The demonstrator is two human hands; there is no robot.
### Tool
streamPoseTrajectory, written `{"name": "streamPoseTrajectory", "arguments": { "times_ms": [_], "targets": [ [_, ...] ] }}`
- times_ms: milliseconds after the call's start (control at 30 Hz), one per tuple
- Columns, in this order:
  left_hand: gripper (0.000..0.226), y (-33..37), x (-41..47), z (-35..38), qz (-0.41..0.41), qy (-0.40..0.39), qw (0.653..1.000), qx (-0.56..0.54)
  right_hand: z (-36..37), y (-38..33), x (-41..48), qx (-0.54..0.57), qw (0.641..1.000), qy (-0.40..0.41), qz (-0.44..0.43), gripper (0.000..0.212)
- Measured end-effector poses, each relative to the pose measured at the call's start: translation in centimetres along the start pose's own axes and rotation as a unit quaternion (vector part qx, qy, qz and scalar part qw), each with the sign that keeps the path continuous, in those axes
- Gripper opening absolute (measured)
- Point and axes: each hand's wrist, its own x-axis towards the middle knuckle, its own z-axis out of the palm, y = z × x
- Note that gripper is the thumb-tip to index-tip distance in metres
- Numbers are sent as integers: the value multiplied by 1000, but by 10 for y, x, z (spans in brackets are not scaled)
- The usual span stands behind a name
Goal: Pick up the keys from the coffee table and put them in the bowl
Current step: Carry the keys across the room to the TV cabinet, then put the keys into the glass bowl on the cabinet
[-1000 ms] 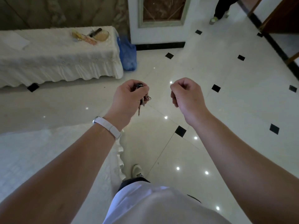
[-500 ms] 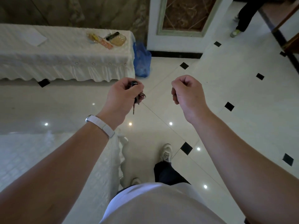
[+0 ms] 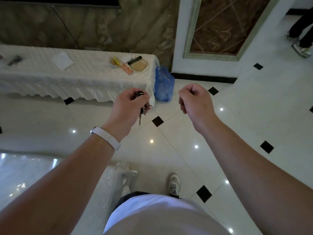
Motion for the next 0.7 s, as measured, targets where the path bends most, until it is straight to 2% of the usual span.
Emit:
{"name": "streamPoseTrajectory", "arguments": {
  "times_ms": [333, 567, 700],
  "targets": [
    [3, 20, 80, 15, 2, 34, 999, -6, 10, -15, 95, 11, 999, -46, 12, 8],
    [4, 16, 169, -16, -16, 42, 999, -18, 68, -24, 166, -5, 998, -55, 26, 14],
    [7, 20, 236, -42, -26, 36, 999, -22, 111, -38, 218, -35, 998, -32, 38, 12]
  ]
}}
